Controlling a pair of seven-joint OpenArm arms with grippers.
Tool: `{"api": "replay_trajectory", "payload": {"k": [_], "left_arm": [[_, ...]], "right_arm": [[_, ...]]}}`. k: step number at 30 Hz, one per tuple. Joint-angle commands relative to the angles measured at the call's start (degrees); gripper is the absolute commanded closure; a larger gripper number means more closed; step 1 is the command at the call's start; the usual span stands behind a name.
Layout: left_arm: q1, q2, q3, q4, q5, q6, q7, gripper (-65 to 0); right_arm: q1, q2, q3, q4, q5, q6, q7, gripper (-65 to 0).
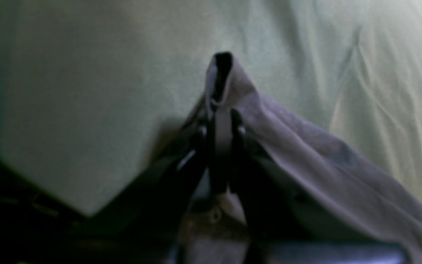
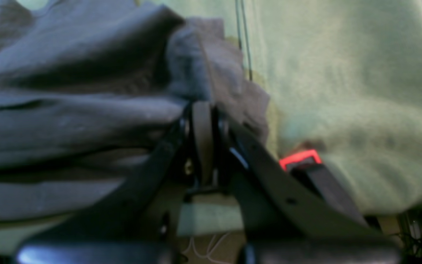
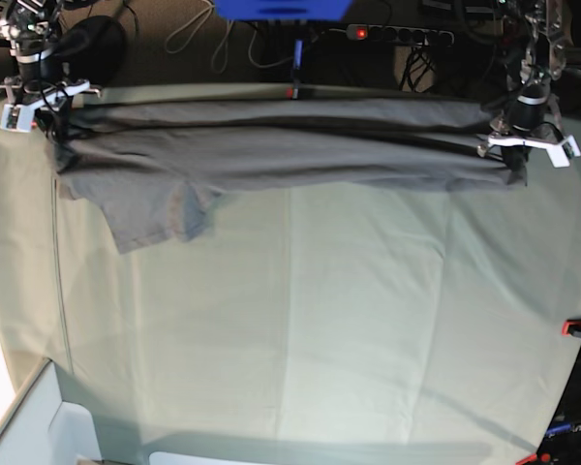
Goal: Layout the t-shirt on the table in an organized manner, then fold the t-shirt properly
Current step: 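Fold the grasped side edge over toward the opposite edge with both grippers, then release the folded edge and regrasp the shirt's other side with both grippers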
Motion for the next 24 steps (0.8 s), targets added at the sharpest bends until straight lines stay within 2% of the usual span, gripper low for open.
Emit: {"api": "replay_trajectory", "payload": {"k": [1,5,8,11,13,15,18,20,24], "left_arm": [[-0.76,-0.95,-0.44,1.19,0.09,0.06,-1.45,0.0],[-1.29,-1.13,-0.09,0.84,0.09,0.06,-1.27,-0.4],[-1.12,-0.95,-0.35,0.75,0.09,0.06,1.98,-7.8],[-1.12,-0.87,-0.52,0.75,0.09,0.06,5.32,-15.8],[-1.12,-0.78,-0.52,0.75,0.09,0.06,5.14,-14.8],[-1.12,-0.78,-0.52,1.11,0.09,0.06,5.14,-12.1],[-1.29,-0.78,-0.52,1.37,0.09,0.06,5.14,-5.4],[-1.47,-0.78,-0.52,1.37,0.09,0.06,5.14,-0.9],[-1.03,-0.78,-0.52,3.39,0.09,0.06,5.14,0.0]], "right_arm": [[1.28,0.75,0.32,1.92,1.07,0.67,1.88,0.0],[1.81,0.84,0.15,2.18,0.99,0.67,1.79,0.0],[0.32,1.02,0.06,1.92,0.99,0.67,1.71,0.0],[-1.97,1.63,-1.0,2.09,0.99,0.67,1.71,-8.0],[-3.81,1.9,-2.14,2.18,0.99,0.67,1.71,-14.9],[-5.57,3.48,-3.28,2.27,1.07,0.67,1.71,-22.8],[-7.24,4.97,-2.93,3.59,1.43,0.67,1.79,-31.7],[-7.95,5.15,-0.47,5.7,1.51,0.67,1.97,-34.7],[-7.33,4.09,3.22,11.32,4.68,0.67,1.71,-35.2]]}}
